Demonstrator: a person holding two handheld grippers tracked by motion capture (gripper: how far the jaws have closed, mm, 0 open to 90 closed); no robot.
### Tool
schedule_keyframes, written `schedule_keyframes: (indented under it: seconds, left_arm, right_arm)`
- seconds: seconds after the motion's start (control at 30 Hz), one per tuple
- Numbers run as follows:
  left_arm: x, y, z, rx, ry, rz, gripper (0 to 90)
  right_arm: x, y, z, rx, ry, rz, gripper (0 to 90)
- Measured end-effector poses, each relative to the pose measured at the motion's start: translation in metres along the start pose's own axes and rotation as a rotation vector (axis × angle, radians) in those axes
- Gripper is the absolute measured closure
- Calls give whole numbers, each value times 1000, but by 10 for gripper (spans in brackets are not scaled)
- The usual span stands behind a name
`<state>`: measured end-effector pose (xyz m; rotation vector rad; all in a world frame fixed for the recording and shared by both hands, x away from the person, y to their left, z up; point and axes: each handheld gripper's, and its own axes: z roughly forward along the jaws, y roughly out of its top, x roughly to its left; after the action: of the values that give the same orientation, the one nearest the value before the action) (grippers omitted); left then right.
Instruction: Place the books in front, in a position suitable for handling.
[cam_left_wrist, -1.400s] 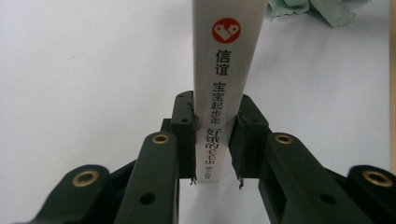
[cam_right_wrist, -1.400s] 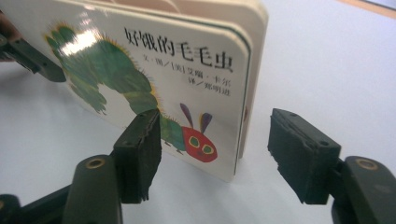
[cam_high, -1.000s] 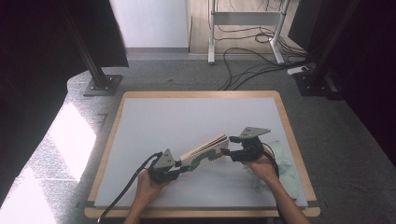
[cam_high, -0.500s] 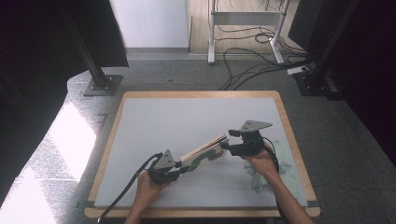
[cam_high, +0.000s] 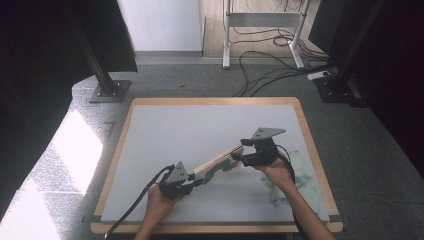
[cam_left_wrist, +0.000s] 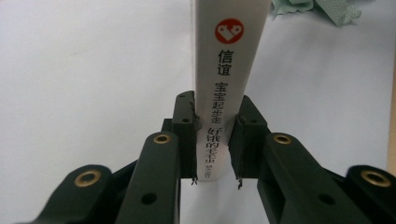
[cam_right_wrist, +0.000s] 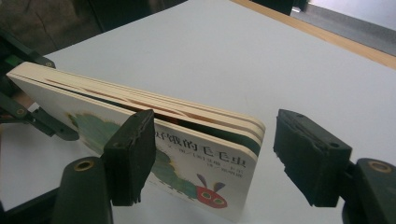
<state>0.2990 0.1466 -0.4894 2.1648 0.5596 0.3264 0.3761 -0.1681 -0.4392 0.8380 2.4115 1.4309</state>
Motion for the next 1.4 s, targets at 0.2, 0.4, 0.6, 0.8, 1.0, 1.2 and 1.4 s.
schedule_keyframes:
  seconds: [0.2,0.4,0.6,0.8,1.0,1.2,1.4]
  left_arm:
    - [-2,0,0,0,7,7,745]
    - [-1,0,0,-1,0,3,745]
    - [0,0,0,-2,-4,3,744]
    - [2,-1,0,-8,-12,-5,744]
    - [2,-2,0,-11,-14,-7,743]
    - [3,-2,0,-13,-15,-7,742]
    - [3,-2,0,-14,-17,-10,742]
  right_arm:
    - [-3,-5,-6,22,-25,-8,282]
    - [-9,-25,-28,86,-89,12,254]
    - [-16,-53,-49,168,-127,60,191]
    - [-28,-90,-69,265,-194,125,138]
    - [-36,-116,-71,342,-226,146,332]
    - [-37,-122,-72,336,-150,194,686]
    - [-23,-105,-69,323,-117,136,761]
